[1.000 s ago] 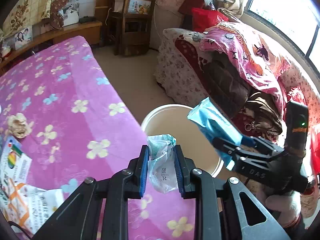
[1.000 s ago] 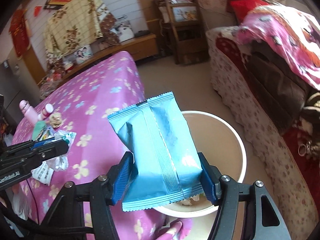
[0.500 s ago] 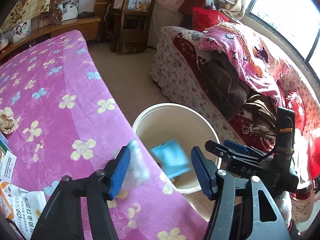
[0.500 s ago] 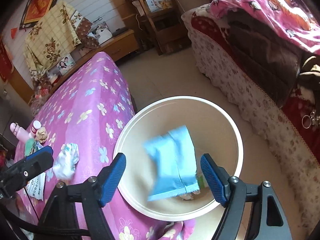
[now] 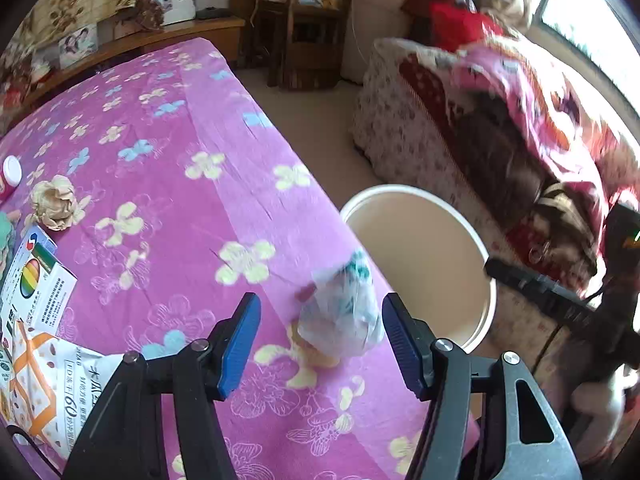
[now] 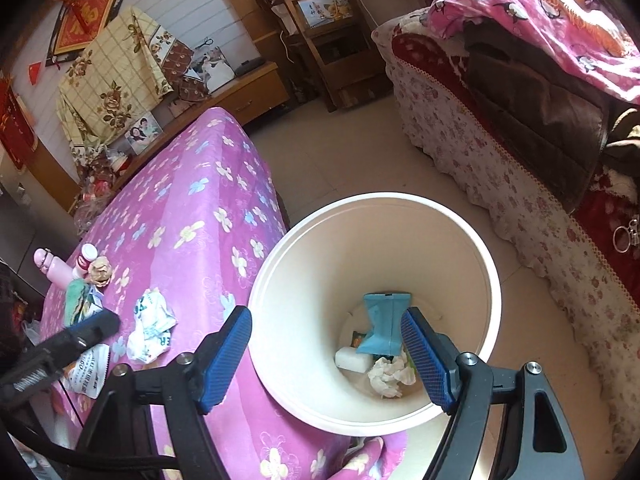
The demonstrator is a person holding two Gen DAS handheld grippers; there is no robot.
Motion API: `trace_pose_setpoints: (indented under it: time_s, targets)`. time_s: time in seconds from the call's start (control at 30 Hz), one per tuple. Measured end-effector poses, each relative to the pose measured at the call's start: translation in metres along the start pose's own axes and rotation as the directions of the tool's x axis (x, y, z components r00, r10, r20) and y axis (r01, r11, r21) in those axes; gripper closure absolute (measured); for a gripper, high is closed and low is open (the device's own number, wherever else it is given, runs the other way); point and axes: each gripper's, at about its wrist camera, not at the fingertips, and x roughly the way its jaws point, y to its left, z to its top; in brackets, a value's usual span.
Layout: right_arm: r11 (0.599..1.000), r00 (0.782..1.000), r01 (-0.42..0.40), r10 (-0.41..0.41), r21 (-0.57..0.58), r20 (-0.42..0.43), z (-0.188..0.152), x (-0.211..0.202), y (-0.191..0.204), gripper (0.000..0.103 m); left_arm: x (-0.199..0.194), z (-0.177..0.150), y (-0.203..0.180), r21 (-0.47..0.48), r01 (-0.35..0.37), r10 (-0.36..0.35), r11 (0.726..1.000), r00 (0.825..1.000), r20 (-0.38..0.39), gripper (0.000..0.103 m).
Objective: Collect trash
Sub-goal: 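Move both open tools back over the remaining trash on the table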
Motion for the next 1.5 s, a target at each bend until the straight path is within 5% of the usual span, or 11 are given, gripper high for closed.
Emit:
trace_pose_setpoints:
  time_s: [0.03, 0.1, 0.13, 0.3, 0.43, 0.9, 1.17, 1.5]
  targets:
    - [1.0, 1.0, -0.002, 0.002, -0.001, -0.001, 0.0, 0.0, 0.0, 0.023, 0.003, -0.002, -0.002, 0.01, -0.005, 0.005, 1.0, 1.0, -0.007, 0.041]
    - [1.0, 1.0, 0.001, -0.001, -0.008, 0.001, -0.001, 0.0, 0.001, 0.023, 0.013, -0.001, -0.01, 0.017, 0.037, -0.036, 0.999, 0.999, -0.038, 0.063]
    - [1.0, 1.0, 0.002, -0.002, -0.008, 0.004, -0.001, -0.001, 0.001, 0.023, 0.017, 0.0, -0.013, 0.013, 0.055, -0.054, 0.998, 0.997, -0.057, 0.064]
    - [1.0, 0.999, 0.011, -0.012, 0.024, 0.033, 0.003, -0.008, -0.009, 0.023, 0.036, 0.011, -0.032, -0.052, 0.304, -0.307, 0.951, 0.949, -0.072, 0.052]
    - [0.997, 0.998, 0.016, -0.02, 0.071, 0.062, 0.006, -0.016, -0.021, 0.023, 0.035, 0.017, -0.033, -0.107, 0.346, -0.353, 0.932, 0.935, -0.048, 0.044]
    - [1.0, 0.999, 0.01, -0.01, 0.0, 0.049, 0.001, -0.013, 0.005, 0.023, -0.002, -0.004, -0.023, 0.012, 0.128, -0.128, 0.992, 0.992, 0.008, 0.043]
    - [0.994, 0.998, 0.021, -0.015, -0.104, 0.056, -0.009, -0.018, 0.05, 0.023, -0.036, -0.019, 0.003, 0.008, 0.009, -0.01, 1.0, 0.997, 0.08, 0.043]
    - [0.973, 0.997, -0.033, 0.049, -0.23, 0.067, -0.017, -0.027, 0.117, 0.023, -0.09, -0.045, 0.063, -0.08, -0.098, 0.109, 0.992, 0.981, 0.159, 0.043]
